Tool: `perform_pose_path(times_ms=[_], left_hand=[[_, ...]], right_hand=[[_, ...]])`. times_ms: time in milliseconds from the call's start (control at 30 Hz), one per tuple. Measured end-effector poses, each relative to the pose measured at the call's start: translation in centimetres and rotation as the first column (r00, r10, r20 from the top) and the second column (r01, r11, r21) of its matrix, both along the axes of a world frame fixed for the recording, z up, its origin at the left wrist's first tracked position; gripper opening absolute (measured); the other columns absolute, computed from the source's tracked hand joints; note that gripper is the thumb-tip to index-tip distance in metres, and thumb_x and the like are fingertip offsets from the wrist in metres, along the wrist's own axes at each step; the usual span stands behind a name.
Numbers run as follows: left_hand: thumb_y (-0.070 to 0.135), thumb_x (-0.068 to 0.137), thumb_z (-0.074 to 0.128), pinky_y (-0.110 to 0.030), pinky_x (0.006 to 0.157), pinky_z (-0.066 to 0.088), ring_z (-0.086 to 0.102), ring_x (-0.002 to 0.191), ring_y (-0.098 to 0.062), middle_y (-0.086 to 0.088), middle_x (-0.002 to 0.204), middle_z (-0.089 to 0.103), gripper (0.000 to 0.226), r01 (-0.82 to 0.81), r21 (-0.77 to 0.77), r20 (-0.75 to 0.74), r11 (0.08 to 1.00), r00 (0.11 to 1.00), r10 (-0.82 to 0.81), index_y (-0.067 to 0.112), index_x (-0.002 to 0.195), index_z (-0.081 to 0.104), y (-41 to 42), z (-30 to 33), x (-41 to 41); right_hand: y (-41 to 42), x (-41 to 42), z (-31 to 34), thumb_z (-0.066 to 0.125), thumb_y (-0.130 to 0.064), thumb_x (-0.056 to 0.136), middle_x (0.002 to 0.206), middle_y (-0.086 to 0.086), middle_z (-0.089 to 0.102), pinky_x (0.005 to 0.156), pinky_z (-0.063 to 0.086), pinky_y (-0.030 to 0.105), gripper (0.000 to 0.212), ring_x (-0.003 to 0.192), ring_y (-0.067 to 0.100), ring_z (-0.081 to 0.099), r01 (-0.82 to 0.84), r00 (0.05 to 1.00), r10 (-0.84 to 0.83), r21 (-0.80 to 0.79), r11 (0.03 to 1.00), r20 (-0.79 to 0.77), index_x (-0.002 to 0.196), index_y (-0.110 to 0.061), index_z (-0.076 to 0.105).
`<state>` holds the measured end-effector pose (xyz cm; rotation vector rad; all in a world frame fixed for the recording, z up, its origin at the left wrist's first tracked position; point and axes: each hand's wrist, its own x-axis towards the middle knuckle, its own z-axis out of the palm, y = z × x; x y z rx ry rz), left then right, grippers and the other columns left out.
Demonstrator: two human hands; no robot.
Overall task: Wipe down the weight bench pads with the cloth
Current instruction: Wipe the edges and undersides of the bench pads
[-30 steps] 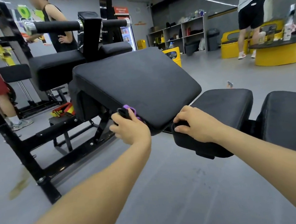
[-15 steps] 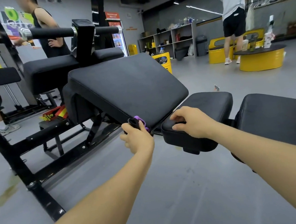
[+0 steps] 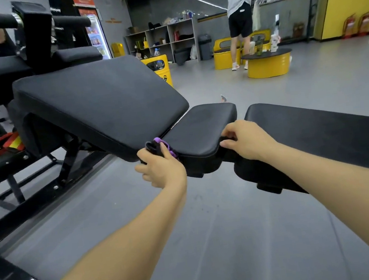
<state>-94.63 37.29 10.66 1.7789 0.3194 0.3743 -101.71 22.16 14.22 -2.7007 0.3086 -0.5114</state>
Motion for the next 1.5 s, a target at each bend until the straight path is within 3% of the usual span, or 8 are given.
perform_pose_path(times_ms=[367, 567, 733, 833, 967, 1067, 1333, 1500], left_hand=[[0.034, 0.096, 0.042, -0.037, 0.075, 0.035, 0.045, 0.11, -0.041, -0.02, 0.122, 0.037, 0.037, 0.063, -0.14, -0.017, 0.988, 0.998, -0.066, 0.006, 0.119, 0.038, -3.7, -1.8, -5.3], [0.037, 0.097, 0.04, -0.036, 0.072, 0.029, 0.046, 0.11, -0.041, -0.018, 0.126, 0.039, 0.036, -0.171, -0.152, -0.108, 0.974, 0.982, 0.156, 0.009, 0.118, 0.039, -0.6, 0.8, 0.5], [0.035, 0.096, 0.042, -0.037, 0.077, 0.041, 0.042, 0.111, -0.041, -0.018, 0.125, 0.036, 0.036, -0.031, -0.111, -0.029, 0.993, 0.999, 0.028, 0.008, 0.12, 0.037, -3.8, -1.5, -3.6], [0.035, 0.096, 0.042, -0.047, 0.082, 0.049, 0.042, 0.109, -0.039, -0.017, 0.12, 0.036, 0.034, 0.048, -0.124, 0.005, 0.991, 0.999, -0.047, 0.008, 0.117, 0.038, -4.7, -2.1, -5.5], [0.037, 0.097, 0.04, -0.036, 0.076, 0.032, 0.041, 0.114, -0.037, -0.017, 0.126, 0.038, 0.036, -0.121, -0.162, -0.068, 0.979, 0.991, 0.111, 0.008, 0.118, 0.04, -3.7, -0.4, -2.8], [0.037, 0.097, 0.037, -0.039, 0.086, 0.033, 0.038, 0.121, -0.038, -0.018, 0.132, 0.037, 0.04, -0.174, -0.249, -0.126, 0.953, 0.981, 0.147, 0.009, 0.125, 0.04, -3.6, 0.2, -2.2], [0.036, 0.098, 0.036, -0.036, 0.075, 0.029, 0.041, 0.113, -0.039, -0.018, 0.129, 0.035, 0.036, -0.06, -0.096, -0.108, 0.994, 0.993, 0.05, 0.01, 0.122, 0.034, -5.8, -0.6, -6.5], [0.036, 0.097, 0.038, -0.043, 0.078, 0.044, 0.047, 0.107, -0.041, -0.016, 0.123, 0.035, 0.029, 0.092, -0.008, -0.059, 0.996, 0.994, -0.093, 0.013, 0.113, 0.036, -5.8, -1.2, -8.1]], right_hand=[[-0.3, -1.1, -0.9, 0.059, -0.025, 0.09, 0.109, 0.007, 0.057, 0.086, 0.047, 0.04, 0.027, 0.1, 0.025, 0.053, -0.053, 0.998, 0.053, -0.033, 0.998, 0.015, 0.112, -0.01, 0.062], [-0.7, -0.8, -0.9, 0.059, -0.025, 0.09, 0.108, 0.005, 0.057, 0.09, 0.046, 0.039, 0.028, 0.105, 0.025, 0.051, -0.072, 0.996, 0.072, -0.006, 0.997, 0.058, 0.115, -0.011, 0.061], [-0.7, -1.0, -1.0, 0.06, -0.025, 0.09, 0.109, 0.006, 0.057, 0.09, 0.046, 0.04, 0.028, 0.105, 0.026, 0.051, -0.061, 0.995, 0.059, 0.017, 0.998, 0.08, 0.114, -0.011, 0.061], [-0.7, -1.5, -1.0, 0.059, -0.026, 0.09, 0.11, 0.005, 0.056, 0.089, 0.046, 0.038, 0.029, 0.106, 0.025, 0.051, -0.061, 0.994, 0.06, 0.008, 0.998, 0.089, 0.116, -0.012, 0.061], [-0.9, -3.1, -0.8, 0.057, -0.031, 0.092, 0.112, 0.007, 0.055, 0.092, 0.045, 0.039, 0.03, 0.109, 0.025, 0.05, -0.068, 0.994, 0.068, -0.009, 0.998, 0.089, 0.114, -0.012, 0.063], [-1.6, -5.1, -0.9, 0.054, -0.035, 0.093, 0.111, 0.01, 0.052, 0.092, 0.044, 0.04, 0.03, 0.11, 0.028, 0.046, -0.028, 0.996, 0.03, -0.026, 0.999, 0.085, 0.111, -0.013, 0.064], [-5.0, -10.0, -1.9, 0.054, -0.038, 0.093, 0.114, 0.009, 0.05, 0.094, 0.043, 0.041, 0.033, 0.111, 0.028, 0.045, 0.062, 0.997, -0.062, 0.008, 0.998, 0.042, 0.113, -0.014, 0.063], [-5.5, -10.8, -2.2, 0.054, -0.038, 0.093, 0.118, 0.007, 0.05, 0.095, 0.043, 0.041, 0.033, 0.112, 0.027, 0.047, 0.049, 0.998, -0.051, 0.036, 0.998, 0.046, 0.114, -0.014, 0.062]])
